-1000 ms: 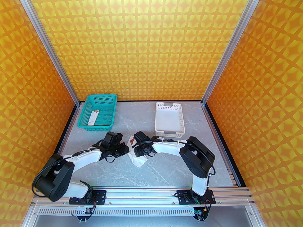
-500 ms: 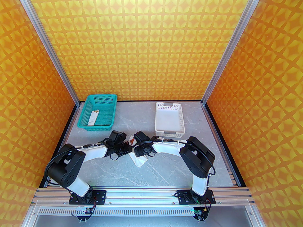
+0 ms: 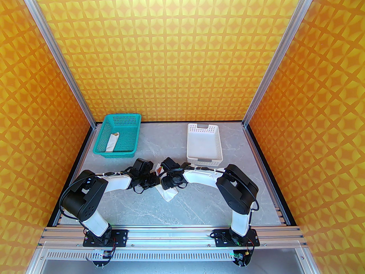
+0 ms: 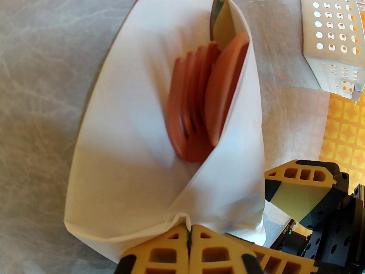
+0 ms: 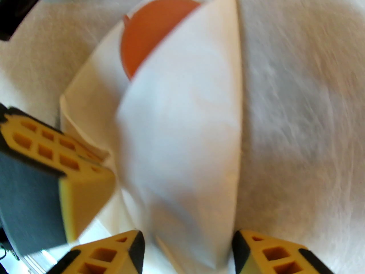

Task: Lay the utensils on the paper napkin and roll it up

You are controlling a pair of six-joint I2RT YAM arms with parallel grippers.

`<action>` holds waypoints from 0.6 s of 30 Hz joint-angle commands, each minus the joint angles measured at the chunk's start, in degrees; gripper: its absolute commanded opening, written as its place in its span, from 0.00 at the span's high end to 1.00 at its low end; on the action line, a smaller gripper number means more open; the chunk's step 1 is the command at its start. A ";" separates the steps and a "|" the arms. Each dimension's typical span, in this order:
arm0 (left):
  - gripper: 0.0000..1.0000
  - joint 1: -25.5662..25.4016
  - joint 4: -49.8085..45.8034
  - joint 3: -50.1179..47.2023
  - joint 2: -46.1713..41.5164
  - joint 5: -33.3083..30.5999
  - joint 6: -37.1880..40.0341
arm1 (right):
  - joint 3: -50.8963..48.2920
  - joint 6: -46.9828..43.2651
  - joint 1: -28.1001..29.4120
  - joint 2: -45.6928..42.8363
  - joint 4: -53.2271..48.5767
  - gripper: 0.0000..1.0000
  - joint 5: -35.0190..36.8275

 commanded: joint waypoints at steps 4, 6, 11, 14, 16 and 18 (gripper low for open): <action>1.00 -0.25 -1.20 -1.41 1.07 -2.08 0.79 | -4.20 -1.28 -5.25 -11.63 -0.42 0.38 -8.84; 1.00 -0.27 -1.35 -1.32 0.86 -2.21 0.82 | -8.07 -0.44 -7.80 -14.92 3.13 0.40 -16.49; 1.00 -0.25 -1.77 -1.10 0.43 -2.42 1.15 | -16.14 1.59 -10.75 -18.82 11.72 0.60 -28.92; 1.00 -0.26 -1.88 -1.05 0.34 -2.44 1.17 | -19.50 2.88 -10.75 -18.89 16.00 0.79 -32.72; 1.00 -0.26 -2.01 -0.97 0.32 -2.47 1.28 | -21.55 4.09 -10.66 -18.58 18.69 0.92 -34.04; 1.00 -0.25 -2.04 -0.97 0.25 -2.45 1.35 | -23.30 4.72 -10.57 -18.00 20.49 0.98 -34.41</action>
